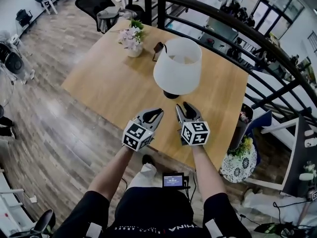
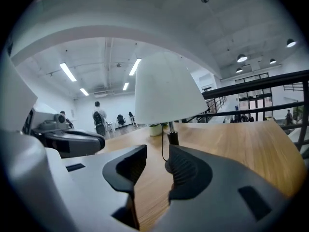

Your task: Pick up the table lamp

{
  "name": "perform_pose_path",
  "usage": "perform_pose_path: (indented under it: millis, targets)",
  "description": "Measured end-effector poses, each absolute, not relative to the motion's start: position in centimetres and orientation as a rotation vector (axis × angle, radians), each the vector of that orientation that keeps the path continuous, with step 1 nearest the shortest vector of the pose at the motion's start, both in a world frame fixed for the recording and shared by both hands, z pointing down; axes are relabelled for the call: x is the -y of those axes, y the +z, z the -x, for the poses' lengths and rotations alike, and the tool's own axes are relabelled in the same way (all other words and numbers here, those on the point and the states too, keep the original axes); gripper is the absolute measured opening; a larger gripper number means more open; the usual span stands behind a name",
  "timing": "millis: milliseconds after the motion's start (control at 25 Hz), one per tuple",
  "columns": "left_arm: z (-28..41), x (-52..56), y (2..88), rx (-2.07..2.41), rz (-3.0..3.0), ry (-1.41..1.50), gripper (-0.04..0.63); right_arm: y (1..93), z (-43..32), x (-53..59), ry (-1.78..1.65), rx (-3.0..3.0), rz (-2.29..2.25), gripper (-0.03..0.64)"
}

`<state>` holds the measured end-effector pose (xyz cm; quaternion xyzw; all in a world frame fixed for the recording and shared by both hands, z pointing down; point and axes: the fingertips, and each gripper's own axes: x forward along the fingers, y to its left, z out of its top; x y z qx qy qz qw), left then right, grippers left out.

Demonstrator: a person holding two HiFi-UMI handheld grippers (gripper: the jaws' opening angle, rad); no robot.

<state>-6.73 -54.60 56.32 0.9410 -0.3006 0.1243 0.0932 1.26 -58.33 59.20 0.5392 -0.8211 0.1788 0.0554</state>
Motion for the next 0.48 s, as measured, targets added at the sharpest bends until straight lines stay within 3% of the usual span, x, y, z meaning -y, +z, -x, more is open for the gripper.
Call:
perform_pose_path:
  millis: [200,280,320,480]
  targets:
    - [6.3,59.2,55.4,0.983,-2.793,0.314,0.028,62.3,-1.9,63.6,0.502,2.469,-1.691,0.199]
    - [6.1,60.5,55.5,0.999,-2.774,0.301,0.065,62.8,-2.0,65.8,0.454,2.483,-1.704,0.211]
    - [5.9,61.0,55.5,1.004,-2.773,0.298,0.12,62.9,-1.8,66.8,0.424,2.494,-1.705,0.218]
    - [5.7,62.1,56.2,1.055,-2.807,0.308,0.135,63.3,-1.4,70.3,0.295,2.521,-1.708,0.222]
